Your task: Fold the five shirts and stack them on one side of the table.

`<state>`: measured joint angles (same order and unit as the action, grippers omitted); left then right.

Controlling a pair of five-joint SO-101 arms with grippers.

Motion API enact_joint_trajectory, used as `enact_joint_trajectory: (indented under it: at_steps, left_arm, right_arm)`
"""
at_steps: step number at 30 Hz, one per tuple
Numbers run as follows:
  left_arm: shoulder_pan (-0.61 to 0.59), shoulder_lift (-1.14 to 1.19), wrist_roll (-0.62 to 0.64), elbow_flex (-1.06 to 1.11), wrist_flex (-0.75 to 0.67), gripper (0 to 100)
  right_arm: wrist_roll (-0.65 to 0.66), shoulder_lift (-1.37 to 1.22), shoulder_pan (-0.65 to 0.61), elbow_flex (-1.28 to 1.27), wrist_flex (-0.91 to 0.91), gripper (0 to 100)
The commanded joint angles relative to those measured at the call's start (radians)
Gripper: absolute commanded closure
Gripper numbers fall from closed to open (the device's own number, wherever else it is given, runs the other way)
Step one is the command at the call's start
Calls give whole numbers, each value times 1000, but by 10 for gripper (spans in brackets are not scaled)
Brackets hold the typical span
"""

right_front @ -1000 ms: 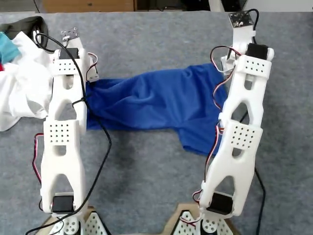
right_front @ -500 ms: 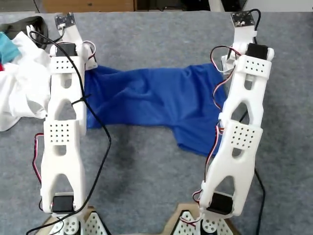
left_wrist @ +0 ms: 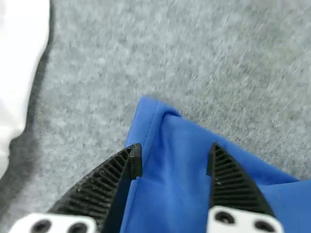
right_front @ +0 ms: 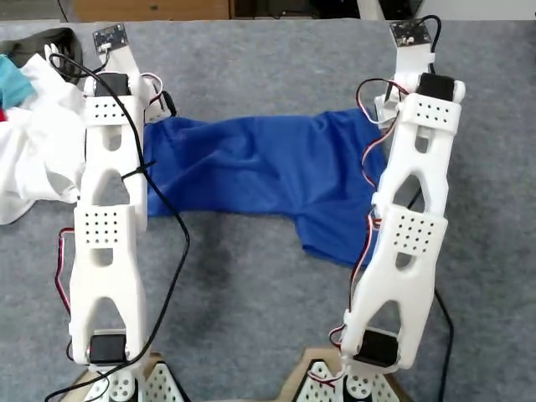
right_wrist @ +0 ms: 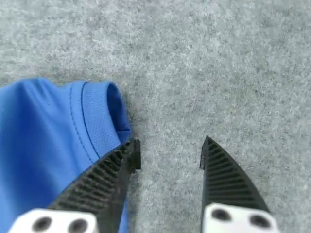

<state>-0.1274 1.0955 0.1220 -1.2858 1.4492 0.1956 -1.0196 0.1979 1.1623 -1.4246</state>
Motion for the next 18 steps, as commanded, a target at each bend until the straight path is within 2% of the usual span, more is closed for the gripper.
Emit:
enact_joint_trajectory:
  at_steps: [1, 6, 11, 18]
  left_arm:
    - [-28, -24, 5, -94, 58, 760]
    - [-57, -18, -34, -112, 170, 762]
    - [-72, -15, -37, -86, 195, 820]
    - [-18, -15, -32, -57, 199, 884]
  right_arm:
    - [-9, 7, -21, 50, -3, 782]
    - [-9, 7, -22, 48, -3, 782]
    - [-9, 7, -22, 48, -3, 782]
    - [-9, -5, -47, 38, -9, 782]
